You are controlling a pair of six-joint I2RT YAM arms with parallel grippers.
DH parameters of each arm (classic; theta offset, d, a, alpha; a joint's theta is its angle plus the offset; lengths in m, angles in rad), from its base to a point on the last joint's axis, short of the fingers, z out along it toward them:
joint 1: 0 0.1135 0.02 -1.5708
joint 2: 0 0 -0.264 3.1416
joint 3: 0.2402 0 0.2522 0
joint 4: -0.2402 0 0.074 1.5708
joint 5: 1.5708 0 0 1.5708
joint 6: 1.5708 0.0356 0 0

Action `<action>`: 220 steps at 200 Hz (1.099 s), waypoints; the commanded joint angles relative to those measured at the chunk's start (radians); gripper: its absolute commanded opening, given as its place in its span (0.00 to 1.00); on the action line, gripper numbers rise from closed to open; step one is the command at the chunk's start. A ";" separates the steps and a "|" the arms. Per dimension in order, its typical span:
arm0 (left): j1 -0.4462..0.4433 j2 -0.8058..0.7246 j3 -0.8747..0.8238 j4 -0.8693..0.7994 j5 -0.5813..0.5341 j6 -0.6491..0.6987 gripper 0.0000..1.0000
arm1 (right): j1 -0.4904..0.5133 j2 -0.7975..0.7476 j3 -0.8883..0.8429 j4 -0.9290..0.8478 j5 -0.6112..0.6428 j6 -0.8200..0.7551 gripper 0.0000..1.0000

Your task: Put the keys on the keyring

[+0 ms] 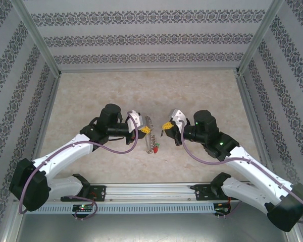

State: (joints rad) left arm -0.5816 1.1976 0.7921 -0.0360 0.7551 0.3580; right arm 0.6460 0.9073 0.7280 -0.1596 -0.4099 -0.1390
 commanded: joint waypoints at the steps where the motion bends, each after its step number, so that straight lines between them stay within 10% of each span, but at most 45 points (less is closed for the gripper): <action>1: -0.006 0.002 0.029 0.080 0.022 -0.021 0.00 | 0.010 0.016 0.025 0.029 -0.057 -0.033 0.00; 220: -0.010 0.014 0.038 0.087 0.010 -0.028 0.00 | 0.084 0.145 0.073 0.133 -0.055 0.001 0.00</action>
State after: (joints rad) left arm -0.5835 1.2205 0.7925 -0.0113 0.7544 0.3351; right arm 0.7181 1.0451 0.7616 -0.0746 -0.4835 -0.1379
